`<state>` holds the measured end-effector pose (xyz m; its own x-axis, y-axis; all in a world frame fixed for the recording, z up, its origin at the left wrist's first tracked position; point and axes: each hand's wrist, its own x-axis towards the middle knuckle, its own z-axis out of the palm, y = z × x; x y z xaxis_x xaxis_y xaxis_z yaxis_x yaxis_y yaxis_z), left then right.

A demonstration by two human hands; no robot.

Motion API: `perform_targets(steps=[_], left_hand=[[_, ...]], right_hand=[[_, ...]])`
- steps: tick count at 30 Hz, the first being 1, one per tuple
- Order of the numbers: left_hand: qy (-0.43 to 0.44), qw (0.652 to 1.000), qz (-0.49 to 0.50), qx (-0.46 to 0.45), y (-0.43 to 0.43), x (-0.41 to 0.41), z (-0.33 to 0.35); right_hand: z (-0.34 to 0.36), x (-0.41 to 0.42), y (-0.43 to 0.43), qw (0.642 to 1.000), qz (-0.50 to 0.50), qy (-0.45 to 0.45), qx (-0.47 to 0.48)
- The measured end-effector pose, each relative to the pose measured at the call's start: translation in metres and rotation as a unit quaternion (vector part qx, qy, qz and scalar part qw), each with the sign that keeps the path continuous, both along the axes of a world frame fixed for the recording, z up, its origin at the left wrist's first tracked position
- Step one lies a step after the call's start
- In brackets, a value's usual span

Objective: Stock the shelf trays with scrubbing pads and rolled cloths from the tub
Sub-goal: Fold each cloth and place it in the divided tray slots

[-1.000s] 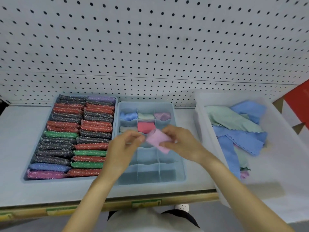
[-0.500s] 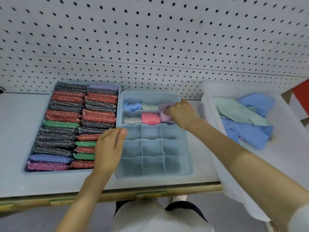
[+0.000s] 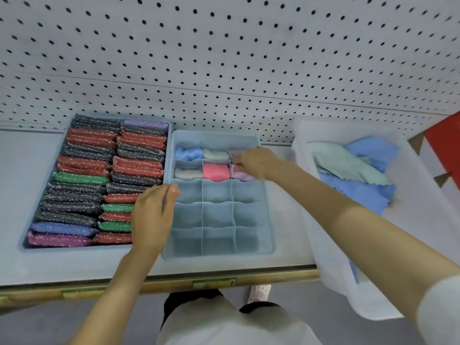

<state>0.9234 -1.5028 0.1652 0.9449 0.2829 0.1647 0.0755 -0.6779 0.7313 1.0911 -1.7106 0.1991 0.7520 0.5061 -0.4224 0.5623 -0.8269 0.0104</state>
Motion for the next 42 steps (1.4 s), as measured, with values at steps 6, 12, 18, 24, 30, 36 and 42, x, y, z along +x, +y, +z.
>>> perform_targets(steps=[6, 12, 18, 24, 30, 36, 42], left_hand=[[-0.002, 1.0, 0.013, -0.003, -0.002, 0.0, 0.002], [0.028, 0.999, 0.022, 0.004, -0.005, 0.002, 0.009], [0.01, 0.999, -0.029, 0.041, -0.044, 0.012, 0.038], [0.005, 0.989, -0.114, -0.095, -0.184, 0.022, 0.075], [0.027, 0.976, -0.176, -0.123, -0.291, 0.034, 0.079], [0.004, 0.99, -0.143, 0.002, -0.312, 0.039, 0.057], [0.018, 0.988, -0.138, 0.072, -0.312, 0.04, 0.052]], right_hand=[[-0.011, -0.001, 0.008, 0.99, -0.071, 0.105, 0.069], [0.015, 0.009, 0.004, 0.982, -0.08, 0.149, 0.083], [0.068, 0.004, -0.058, 0.904, -0.174, 0.095, 0.378], [0.08, -0.019, -0.206, 0.822, -0.311, 0.066, 0.472], [0.036, -0.032, -0.326, 0.857, -0.364, 0.103, 0.351], [-0.016, -0.018, -0.353, 0.925, -0.32, 0.054, 0.199], [-0.037, -0.018, -0.344, 0.942, -0.321, 0.054, 0.078]])
